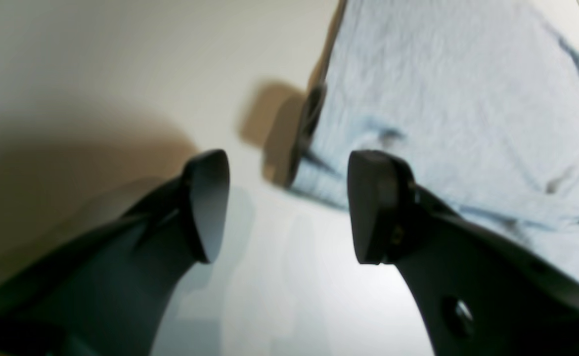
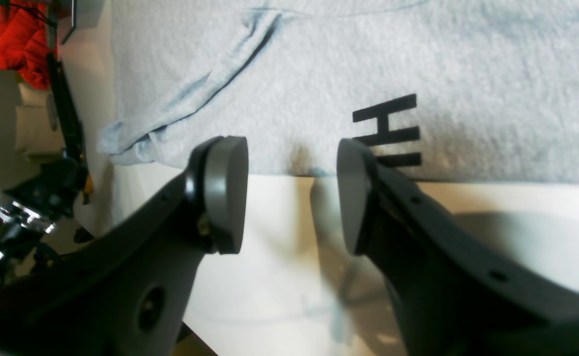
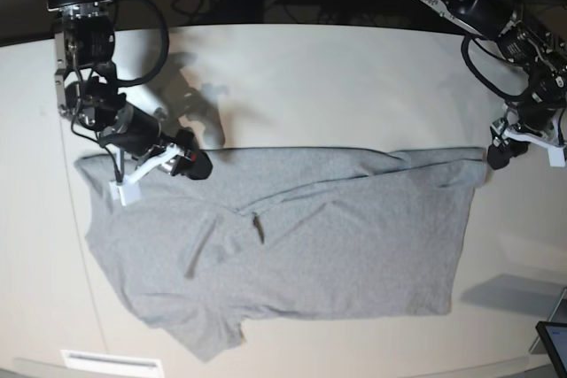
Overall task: Fold the T-shirt properly
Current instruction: 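Lower the left gripper onto the folded edge corner of the grey shirt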
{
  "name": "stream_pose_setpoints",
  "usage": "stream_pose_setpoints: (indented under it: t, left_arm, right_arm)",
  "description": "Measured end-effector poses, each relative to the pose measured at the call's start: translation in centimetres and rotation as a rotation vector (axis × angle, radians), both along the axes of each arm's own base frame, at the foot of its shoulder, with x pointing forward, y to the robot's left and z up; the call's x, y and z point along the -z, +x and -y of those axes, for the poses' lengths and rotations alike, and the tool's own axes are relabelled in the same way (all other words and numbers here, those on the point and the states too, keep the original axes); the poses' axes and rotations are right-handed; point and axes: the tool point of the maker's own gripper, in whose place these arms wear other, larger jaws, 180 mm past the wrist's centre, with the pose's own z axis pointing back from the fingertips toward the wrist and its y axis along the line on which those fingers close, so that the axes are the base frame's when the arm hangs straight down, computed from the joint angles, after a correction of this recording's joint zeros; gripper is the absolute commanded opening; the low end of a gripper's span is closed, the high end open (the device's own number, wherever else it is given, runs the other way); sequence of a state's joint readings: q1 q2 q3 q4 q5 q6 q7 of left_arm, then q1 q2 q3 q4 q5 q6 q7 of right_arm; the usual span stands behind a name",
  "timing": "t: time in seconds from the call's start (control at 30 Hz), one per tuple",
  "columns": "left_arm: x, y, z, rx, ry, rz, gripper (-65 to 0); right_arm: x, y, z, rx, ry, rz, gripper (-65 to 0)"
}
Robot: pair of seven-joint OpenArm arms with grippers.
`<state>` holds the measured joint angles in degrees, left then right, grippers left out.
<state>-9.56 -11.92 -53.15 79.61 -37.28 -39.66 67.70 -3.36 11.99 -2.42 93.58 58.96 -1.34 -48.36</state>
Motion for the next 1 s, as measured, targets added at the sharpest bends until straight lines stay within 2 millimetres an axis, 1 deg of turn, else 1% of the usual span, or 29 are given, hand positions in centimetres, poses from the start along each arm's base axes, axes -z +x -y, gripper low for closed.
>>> stream_pose_setpoints:
  t: [0.13,0.27,0.33,0.43,0.5,0.6,0.73,1.0]
  left_arm:
    - [-0.3,1.6,1.5,0.069,0.014,-0.001,-27.9]
    - [-1.1,3.0,2.0,0.084,0.023,0.047,-27.9]
    - [-0.6,2.9,2.0,0.080,0.004,0.037,-27.9]
    - [1.3,2.3,2.4,0.075,-0.044,-0.003,-28.0]
    - [2.1,2.1,2.6,0.073,-0.064,-0.017,-28.0]
    - [1.8,2.4,2.3,0.056,-0.067,0.021,-28.0]
    - [2.4,1.9,2.2,0.052,-0.067,0.004,-28.0]
    - [2.1,2.2,2.3,0.053,-0.070,0.017,-28.0]
  right_arm:
    - [0.0,0.0,0.0,-0.002,-0.001,0.000,-36.6]
    - [0.0,0.0,0.0,-0.002,0.000,-0.001,-36.6]
    - [0.0,0.0,0.0,-0.001,0.000,-0.001,-36.6]
    - [0.0,0.0,0.0,-0.001,0.000,-0.001,-36.6]
    - [0.0,0.0,0.0,-0.001,0.000,-0.001,-36.6]
    - [0.1,0.0,0.0,-0.001,-0.002,-0.002,-36.6]
    - [0.1,0.0,0.0,-0.001,0.000,-0.003,-36.6]
    - [0.1,0.0,0.0,-0.001,0.000,-0.002,-36.6]
